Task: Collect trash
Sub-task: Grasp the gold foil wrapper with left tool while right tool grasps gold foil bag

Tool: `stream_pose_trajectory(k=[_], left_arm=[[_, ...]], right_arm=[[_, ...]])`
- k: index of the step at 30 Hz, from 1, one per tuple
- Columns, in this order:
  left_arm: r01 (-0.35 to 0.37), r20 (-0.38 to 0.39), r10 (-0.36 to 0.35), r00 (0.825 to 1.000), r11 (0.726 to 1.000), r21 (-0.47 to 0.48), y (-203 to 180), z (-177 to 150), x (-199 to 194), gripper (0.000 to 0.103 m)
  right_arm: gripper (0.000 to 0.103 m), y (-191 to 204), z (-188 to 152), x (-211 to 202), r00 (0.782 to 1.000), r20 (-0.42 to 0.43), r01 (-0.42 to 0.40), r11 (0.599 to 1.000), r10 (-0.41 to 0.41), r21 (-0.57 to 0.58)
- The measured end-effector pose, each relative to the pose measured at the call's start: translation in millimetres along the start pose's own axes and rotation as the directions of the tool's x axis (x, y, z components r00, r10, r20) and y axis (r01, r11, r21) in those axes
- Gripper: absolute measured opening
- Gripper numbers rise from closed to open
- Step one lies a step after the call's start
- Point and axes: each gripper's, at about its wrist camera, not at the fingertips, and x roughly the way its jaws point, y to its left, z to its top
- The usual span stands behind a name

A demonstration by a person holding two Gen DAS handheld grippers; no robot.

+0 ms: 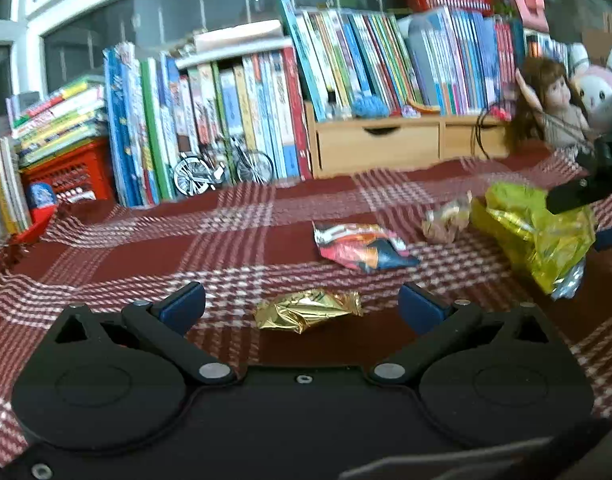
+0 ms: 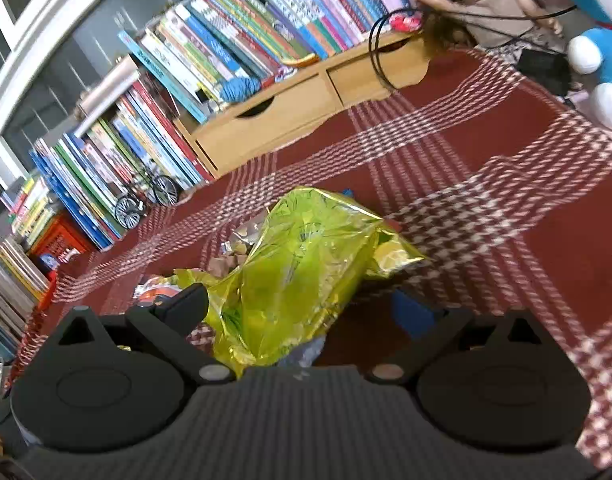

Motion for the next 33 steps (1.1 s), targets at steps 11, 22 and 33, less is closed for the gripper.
stream_pose_trajectory(k=[11, 22, 33], left_arm=[[0.055, -0.125, -0.066, 0.990, 0.994, -0.091, 11, 3, 39, 0.070], [0.088, -0.066, -0.093, 0.993, 0.993, -0.080, 12, 3, 11, 0.048], [0.163, 0.004, -0.163, 0.987, 0.987, 0.000, -3, -4, -58, 0.047]], right_arm=[[0.088, 24, -3, 31, 0.995, -0.092, -0.041, 0.994, 0.032, -0.101], [0.041, 44, -21, 6, 0.999, -0.045, -0.039, 0.965, 0.028, -0.261], [0.041, 54, -48, -57, 0.998, -0.011, -0.061, 0.926, 0.061, -0.371]])
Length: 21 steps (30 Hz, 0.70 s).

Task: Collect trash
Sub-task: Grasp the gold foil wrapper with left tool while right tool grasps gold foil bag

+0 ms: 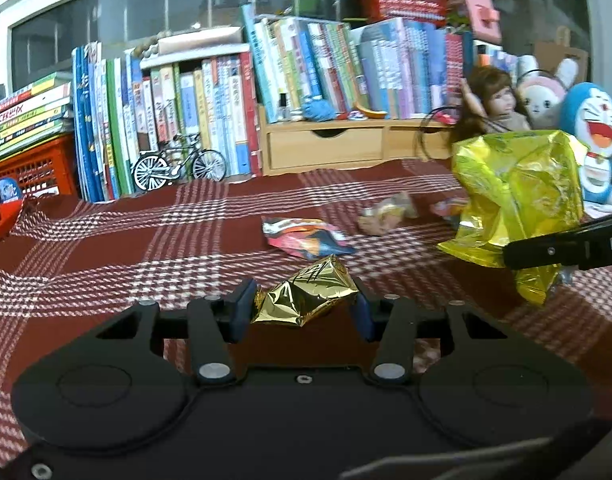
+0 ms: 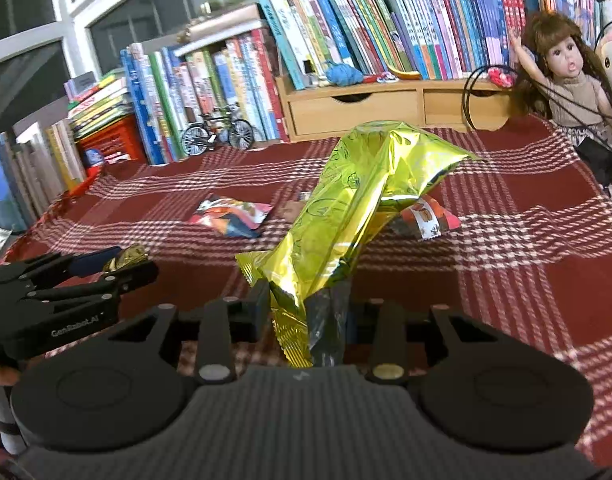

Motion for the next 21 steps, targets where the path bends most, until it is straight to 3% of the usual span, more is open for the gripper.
stream_pose_trajectory(k=[12, 21], left_arm=[[0.063, 0.026, -0.064, 0.998, 0.998, 0.027, -41, -34, -99, 0.047], [0.101, 0.053, -0.099, 0.994, 0.994, -0.050, -63, -85, -172, 0.047]], right_arm=[[0.041, 26, -51, -84, 0.994, -0.009, -0.110, 0.990, 0.110, -0.086], [0.041, 40, -108, -127, 0.983, -0.076, -0.179, 0.969, 0.168, -0.171]])
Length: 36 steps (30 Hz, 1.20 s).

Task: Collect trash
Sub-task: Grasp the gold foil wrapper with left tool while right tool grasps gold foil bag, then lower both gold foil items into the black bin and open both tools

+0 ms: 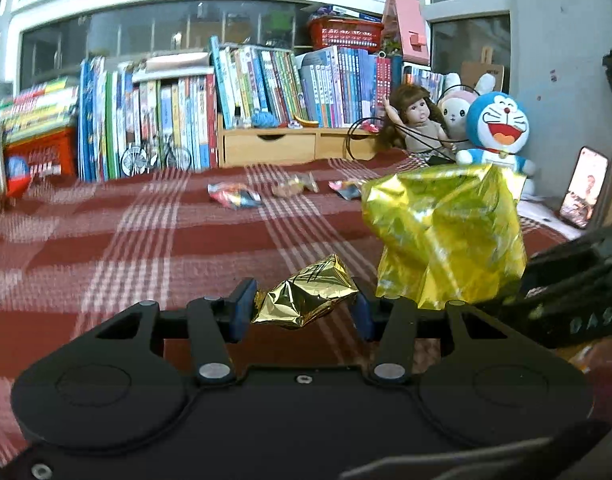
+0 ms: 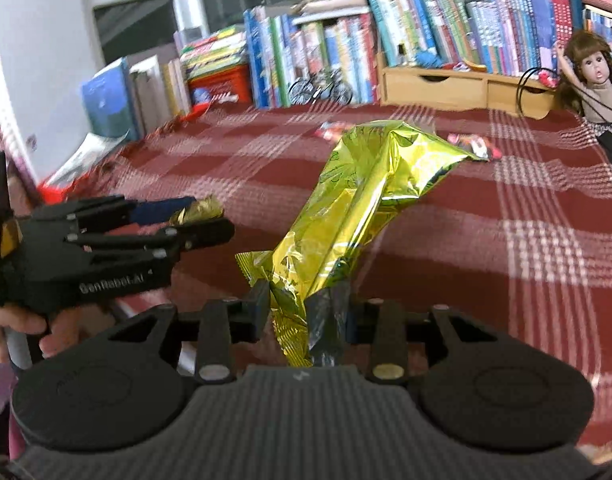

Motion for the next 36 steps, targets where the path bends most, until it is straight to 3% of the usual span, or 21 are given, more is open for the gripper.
stream_pose_trajectory(k=[10, 16, 28, 33, 34, 36], left_arm=[[-0.023, -0.116, 0.016, 0.993, 0.998, -0.051, -8, -64, -39, 0.047], [-0.048, -0.233, 0.030, 0.972, 0.996, -0.071, -5, -101, -38, 0.047], [-0.084, -0.358, 0.053, 0.932, 0.994, -0.072, -1, -142, -22, 0.048], [-0.079, -0.374, 0.045, 0.926, 0.994, -0.076, 1, -146, -21, 0.048], [-0.079, -0.375, 0.046, 0.926, 0.994, -0.074, 1, -147, -21, 0.048], [-0.079, -0.376, 0.047, 0.925, 0.994, -0.071, 1, -147, -20, 0.048]], right_arm=[[0.041, 30, -67, -14, 0.992, -0.115, -0.057, 0.994, 0.046, -0.094], [0.041, 45, -103, -9, 0.976, -0.208, -0.092, 0.986, 0.062, -0.136], [0.042, 59, -143, 22, 0.937, -0.342, -0.138, 0.977, 0.076, -0.162], [0.050, 60, -145, 28, 0.934, -0.348, -0.147, 0.976, 0.084, -0.158], [0.060, 60, -146, 28, 0.934, -0.347, -0.149, 0.976, 0.087, -0.156], [0.066, 59, -144, 29, 0.935, -0.342, -0.152, 0.977, 0.094, -0.147]])
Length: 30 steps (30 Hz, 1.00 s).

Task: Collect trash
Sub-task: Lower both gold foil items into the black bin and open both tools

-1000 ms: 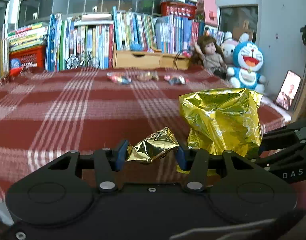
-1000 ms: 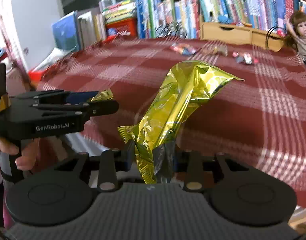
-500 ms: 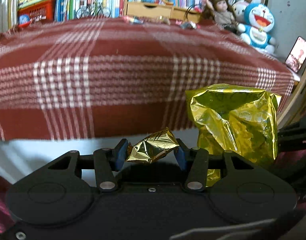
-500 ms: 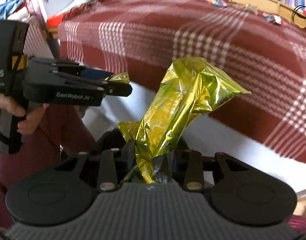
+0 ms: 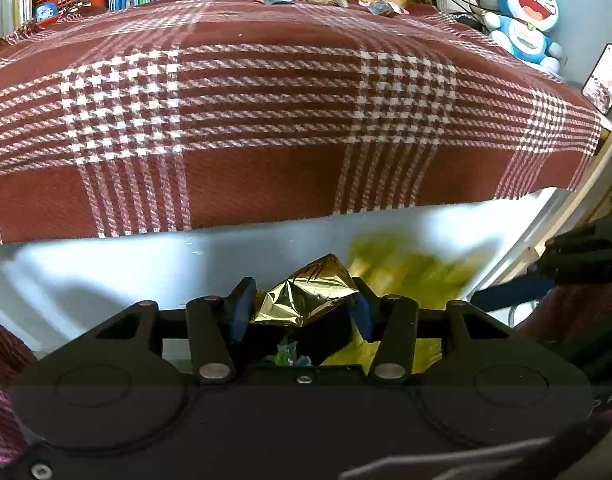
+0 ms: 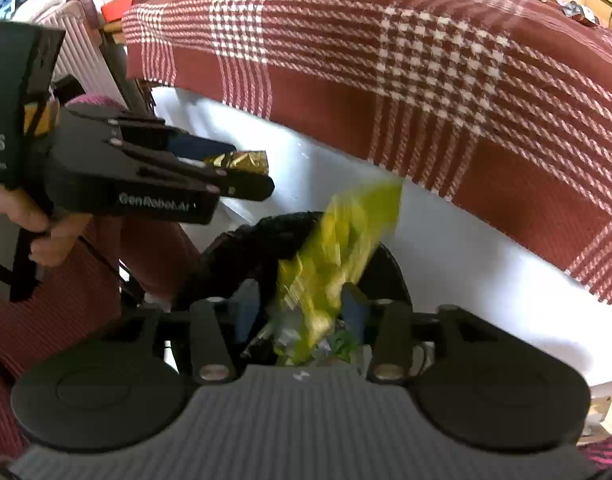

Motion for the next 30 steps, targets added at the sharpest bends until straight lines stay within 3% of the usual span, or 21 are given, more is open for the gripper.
stream_pose_trajectory(k=[7, 19, 30], left_arm=[[0.013, -0.010, -0.013, 1.000, 1.000, 0.001, -4, 2, -1, 0.049], [0.036, 0.012, -0.036, 0.999, 0.999, 0.012, -8, 4, -14, 0.051], [0.049, 0.039, -0.051, 0.998, 0.998, 0.050, -10, 11, -27, 0.059]], right_arm=[[0.068, -1, 3, -11, 1.000, 0.016, 0.018, 1.000, -0.018, 0.025], [0.074, -5, 11, -69, 0.992, 0.104, 0.064, 0.994, -0.073, 0.083], [0.078, -8, 18, -96, 0.978, 0.179, 0.082, 0.986, -0.107, 0.143]])
